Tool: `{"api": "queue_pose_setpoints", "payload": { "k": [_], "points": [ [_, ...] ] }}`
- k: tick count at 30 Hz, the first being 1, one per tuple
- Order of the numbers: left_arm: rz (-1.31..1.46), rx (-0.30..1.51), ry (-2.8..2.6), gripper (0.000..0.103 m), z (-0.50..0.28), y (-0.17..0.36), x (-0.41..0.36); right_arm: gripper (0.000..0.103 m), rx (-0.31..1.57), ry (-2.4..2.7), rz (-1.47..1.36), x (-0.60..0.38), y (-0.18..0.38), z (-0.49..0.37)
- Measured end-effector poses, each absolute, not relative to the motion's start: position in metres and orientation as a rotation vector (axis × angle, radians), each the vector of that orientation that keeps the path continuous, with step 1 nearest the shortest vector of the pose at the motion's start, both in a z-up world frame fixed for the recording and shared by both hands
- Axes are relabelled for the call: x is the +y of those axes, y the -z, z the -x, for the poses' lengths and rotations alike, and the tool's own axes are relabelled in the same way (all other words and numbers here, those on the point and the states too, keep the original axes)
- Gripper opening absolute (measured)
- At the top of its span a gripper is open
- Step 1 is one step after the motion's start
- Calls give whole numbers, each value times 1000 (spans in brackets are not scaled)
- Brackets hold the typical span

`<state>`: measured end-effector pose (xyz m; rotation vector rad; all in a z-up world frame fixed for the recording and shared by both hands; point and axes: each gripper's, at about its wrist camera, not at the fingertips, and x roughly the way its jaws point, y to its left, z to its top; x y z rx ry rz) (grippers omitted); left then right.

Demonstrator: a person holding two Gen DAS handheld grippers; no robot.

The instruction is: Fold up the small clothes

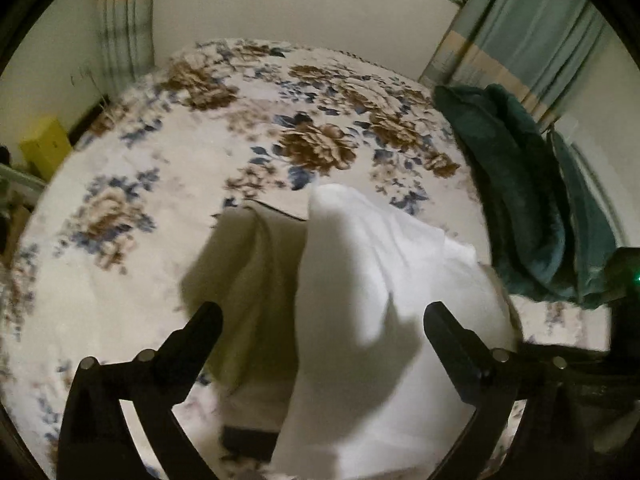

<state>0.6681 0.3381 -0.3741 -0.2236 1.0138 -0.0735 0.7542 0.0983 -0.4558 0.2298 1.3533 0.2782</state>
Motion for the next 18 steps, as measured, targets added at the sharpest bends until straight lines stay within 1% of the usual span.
{"api": "queue_pose_setpoints", "payload": {
  "k": [1,5,8,12,18],
  "points": [
    [195,1010,52,103,-664,371,337,103,1334,-212,-176,98,448,-745],
    [92,976,-14,103,-637,356,327,103,1246,-53,-34,97,422,-707],
    [85,973,-29,103,-613,343,322,103,1179,30,36,95,398,-675],
    [89,958,-46,103,-575,318,314,103,1106,97,60,84,354,-622],
    [93,903,-76,103,-503,264,298,103,1006,123,86,70,279,-527]
  ]
}}
